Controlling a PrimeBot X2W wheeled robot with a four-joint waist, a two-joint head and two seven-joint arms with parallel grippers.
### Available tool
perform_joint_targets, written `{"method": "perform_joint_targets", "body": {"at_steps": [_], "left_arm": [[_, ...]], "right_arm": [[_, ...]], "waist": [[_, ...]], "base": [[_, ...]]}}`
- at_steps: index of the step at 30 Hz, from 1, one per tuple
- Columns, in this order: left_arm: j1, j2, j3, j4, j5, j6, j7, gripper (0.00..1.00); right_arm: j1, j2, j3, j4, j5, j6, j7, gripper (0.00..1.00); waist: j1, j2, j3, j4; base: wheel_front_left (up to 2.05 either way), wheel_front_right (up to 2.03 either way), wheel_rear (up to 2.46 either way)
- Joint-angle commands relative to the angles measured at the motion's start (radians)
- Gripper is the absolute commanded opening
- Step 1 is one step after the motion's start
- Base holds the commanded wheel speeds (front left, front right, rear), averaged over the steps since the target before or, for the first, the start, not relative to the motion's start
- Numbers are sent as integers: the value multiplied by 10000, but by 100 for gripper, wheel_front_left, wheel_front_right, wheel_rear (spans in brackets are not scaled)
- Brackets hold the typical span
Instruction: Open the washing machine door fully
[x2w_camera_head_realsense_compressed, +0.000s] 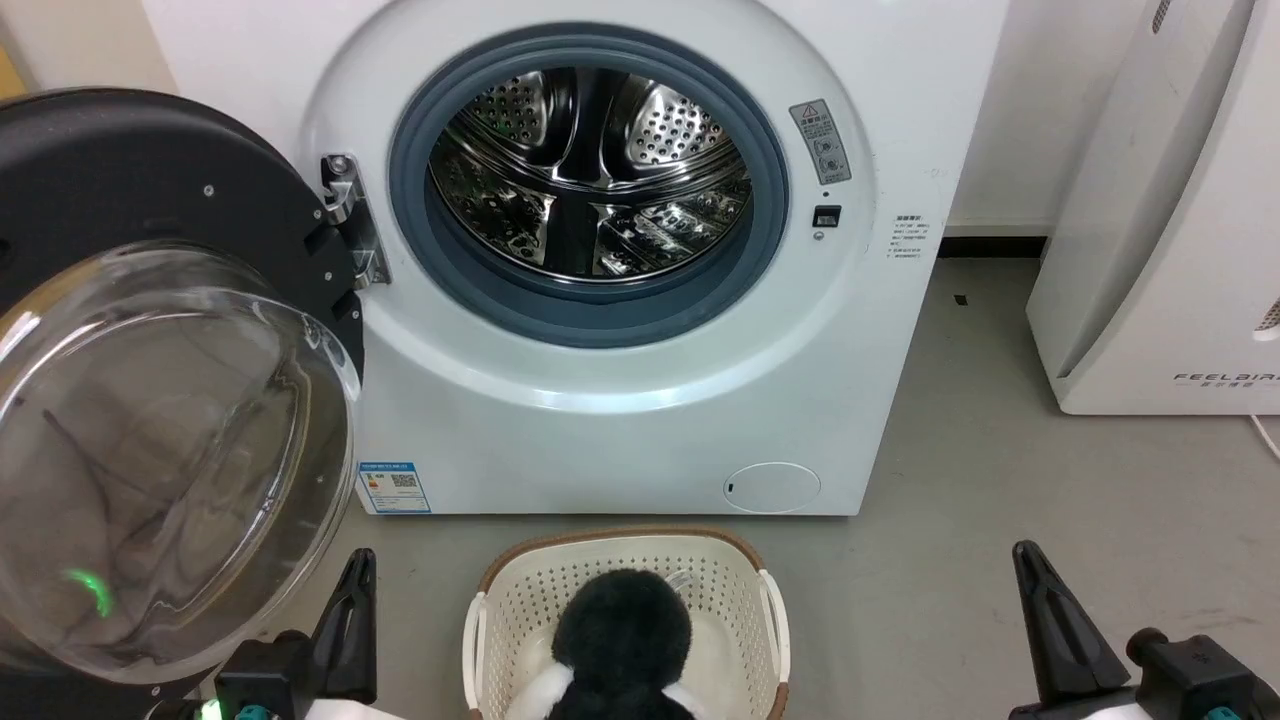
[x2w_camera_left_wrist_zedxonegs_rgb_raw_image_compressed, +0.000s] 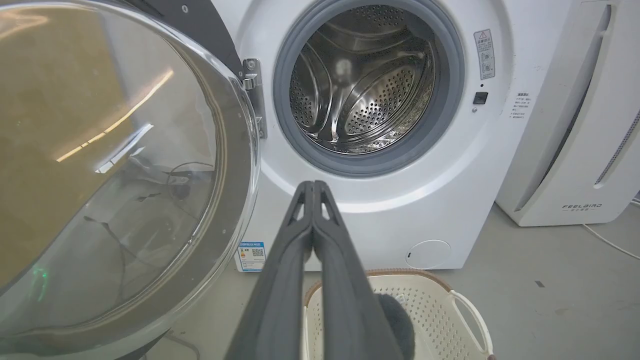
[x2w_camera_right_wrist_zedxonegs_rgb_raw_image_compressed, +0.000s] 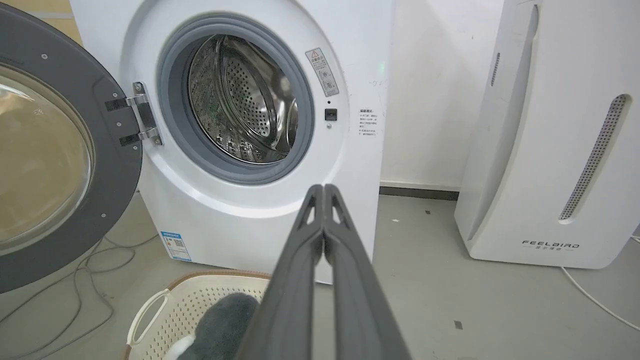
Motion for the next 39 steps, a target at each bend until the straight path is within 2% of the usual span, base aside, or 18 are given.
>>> {"method": "perform_joint_targets", "body": {"at_steps": [1, 39], "left_arm": [[-153, 1, -12, -65, 71, 74, 67, 0], [-405, 3, -240, -409, 246, 378, 867, 0]], "right_arm": [[-153, 6, 21, -31, -68, 2, 66, 0], [-560, 14, 103, -75, -358, 4, 845, 0]], "waist": [[0, -1, 8, -1], [0, -1, 240, -30]], "base": [[0, 0, 0], [0, 0, 0]]}}
